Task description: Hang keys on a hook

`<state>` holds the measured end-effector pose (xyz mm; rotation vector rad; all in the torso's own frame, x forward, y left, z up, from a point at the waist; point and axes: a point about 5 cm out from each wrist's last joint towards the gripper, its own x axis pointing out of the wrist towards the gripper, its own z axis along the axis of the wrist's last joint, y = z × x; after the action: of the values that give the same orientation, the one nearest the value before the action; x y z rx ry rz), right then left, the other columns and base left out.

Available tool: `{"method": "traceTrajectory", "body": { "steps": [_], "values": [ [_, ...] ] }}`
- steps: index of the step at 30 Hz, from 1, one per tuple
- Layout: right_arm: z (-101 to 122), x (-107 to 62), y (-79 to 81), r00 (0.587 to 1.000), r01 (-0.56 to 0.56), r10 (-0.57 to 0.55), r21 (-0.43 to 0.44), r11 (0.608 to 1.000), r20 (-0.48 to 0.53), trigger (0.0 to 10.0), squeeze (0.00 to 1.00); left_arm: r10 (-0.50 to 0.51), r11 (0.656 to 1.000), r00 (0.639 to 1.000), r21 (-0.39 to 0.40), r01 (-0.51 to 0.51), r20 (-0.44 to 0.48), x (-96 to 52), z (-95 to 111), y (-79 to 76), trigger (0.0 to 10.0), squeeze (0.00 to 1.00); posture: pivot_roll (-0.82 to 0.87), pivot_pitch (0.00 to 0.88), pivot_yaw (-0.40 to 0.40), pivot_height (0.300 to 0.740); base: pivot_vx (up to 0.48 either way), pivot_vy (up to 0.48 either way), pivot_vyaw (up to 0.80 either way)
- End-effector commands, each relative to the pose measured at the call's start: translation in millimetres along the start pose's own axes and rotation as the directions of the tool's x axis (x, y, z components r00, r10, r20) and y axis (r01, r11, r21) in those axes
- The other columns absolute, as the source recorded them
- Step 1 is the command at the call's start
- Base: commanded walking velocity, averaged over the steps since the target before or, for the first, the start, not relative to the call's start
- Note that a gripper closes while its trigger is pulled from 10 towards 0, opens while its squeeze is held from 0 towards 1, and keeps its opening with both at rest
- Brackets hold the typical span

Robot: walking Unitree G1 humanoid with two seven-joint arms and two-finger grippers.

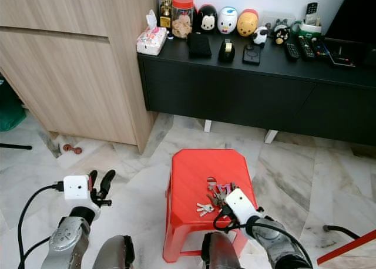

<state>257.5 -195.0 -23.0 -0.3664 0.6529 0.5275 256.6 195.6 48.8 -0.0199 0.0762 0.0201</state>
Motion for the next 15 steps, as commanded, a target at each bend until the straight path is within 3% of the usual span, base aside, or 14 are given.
{"method": "traceTrajectory", "body": {
  "steps": [1,5,7,8,10,11,15],
  "values": [
    [3,-1.2,-4.5,0.999,0.035,-0.036,0.022,0.999,0.036,0.0,0.0,-0.01,1.0,1.0,0.01,0.01,-0.027,-2.6,-4,-1.5,10.0,0.0,-0.01,0.087,-0.069,0.612,0.0,0.0,0.0],
    [18,-3.4,-19.0,0.977,0.174,-0.176,0.031,0.984,0.119,0.0,0.0,-0.007,1.0,0.999,0.013,0.007,-0.033,-3.4,-6,-0.9,10.0,0.0,-0.01,0.085,-0.068,0.612,0.0,0.0,0.0],
    [31,-7.0,-29.8,0.938,0.271,-0.278,0.061,0.961,0.205,0.0,0.0,-0.007,1.0,0.999,0.016,0.007,-0.036,-4.1,-7,-0.9,10.0,0.0,-0.01,0.084,-0.069,0.612,0.0,0.0,0.0],
    [31,-7.0,-29.8,0.938,0.271,-0.278,0.061,0.961,0.205,0.0,0.0,-0.007,1.0,0.999,0.016,0.007,-0.036,-4.1,-7,-0.9,10.0,0.0,-0.01,0.084,-0.069,0.612,0.0,0.0,0.0],
    [49,-12.4,-39.9,0.876,0.346,-0.373,0.139,0.928,0.307,0.0,0.0,-0.005,1.0,0.999,0.019,0.006,-0.037,-4.3,-7,-0.7,10.0,0.0,-0.02,0.081,-0.07,0.612,0.0,0.0,0.0],
    [49,-12.4,-39.9,0.876,0.346,-0.373,0.139,0.928,0.307,0.0,0.0,-0.005,1.0,0.999,0.019,0.006,-0.037,-4.3,-7,-0.7,10.0,0.0,-0.02,0.081,-0.07,0.612,0.0,0.0,0.0],
    [73,-17.4,-33.2,0.79,0.347,-0.401,0.2,0.916,0.464,0.0,0.0,-0.012,0.999,0.999,0.03,0.013,-0.048,-4.2,-11,-3.0,10.0,0.0,-0.02,0.07,-0.071,0.612,0.0,0.0,0.0]
  ]
}}
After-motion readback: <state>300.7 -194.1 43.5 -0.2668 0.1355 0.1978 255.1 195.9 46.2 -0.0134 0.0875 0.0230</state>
